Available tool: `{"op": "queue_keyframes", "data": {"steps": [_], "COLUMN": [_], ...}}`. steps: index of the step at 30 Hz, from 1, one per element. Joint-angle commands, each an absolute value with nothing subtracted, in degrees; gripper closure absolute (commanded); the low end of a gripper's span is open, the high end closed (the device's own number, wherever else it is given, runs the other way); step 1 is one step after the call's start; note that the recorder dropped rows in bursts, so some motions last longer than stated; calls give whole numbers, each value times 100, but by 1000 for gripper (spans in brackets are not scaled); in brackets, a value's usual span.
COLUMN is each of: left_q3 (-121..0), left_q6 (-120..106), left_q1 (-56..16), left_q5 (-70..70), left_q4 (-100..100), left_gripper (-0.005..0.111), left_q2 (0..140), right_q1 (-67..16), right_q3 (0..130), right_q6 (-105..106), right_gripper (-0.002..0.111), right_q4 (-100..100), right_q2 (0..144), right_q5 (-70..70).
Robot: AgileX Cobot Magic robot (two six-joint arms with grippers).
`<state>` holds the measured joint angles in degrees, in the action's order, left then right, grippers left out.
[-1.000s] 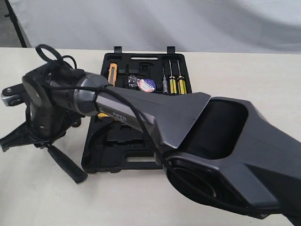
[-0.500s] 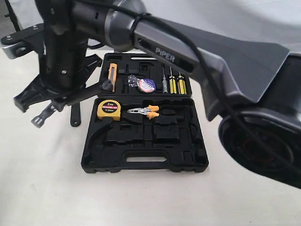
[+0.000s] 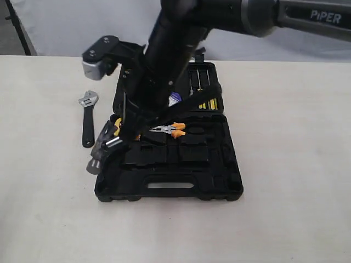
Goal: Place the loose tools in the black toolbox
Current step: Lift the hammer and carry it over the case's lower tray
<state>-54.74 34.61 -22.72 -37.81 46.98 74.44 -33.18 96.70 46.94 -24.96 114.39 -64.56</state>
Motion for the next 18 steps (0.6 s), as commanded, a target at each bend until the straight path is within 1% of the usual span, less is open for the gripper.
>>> {"op": "queue_keyframes", "data": {"steps": [1,4,18], "left_q3": [-5420,-5420,-5420], "left_q6": [3520,3520,3520], "left_q1": [-2253,-2253,-2253], "left_q5": [-3683,-3683,-3683], "left_q4": [4620,4620,4620], "left_gripper": [105,105,105], "left_q2": [7398,7398,7398], "right_q1": [-3212,-3212,-3212], "right_q3": [9031,8925,8925], "right_q6": [5768,6126,5968], "right_gripper": [108,108,108], "right_q4": [-2833,-2803,-2095], "right_q2": [11440,11567,12030], "right_q5": [-5813,-5612,-5227]}}
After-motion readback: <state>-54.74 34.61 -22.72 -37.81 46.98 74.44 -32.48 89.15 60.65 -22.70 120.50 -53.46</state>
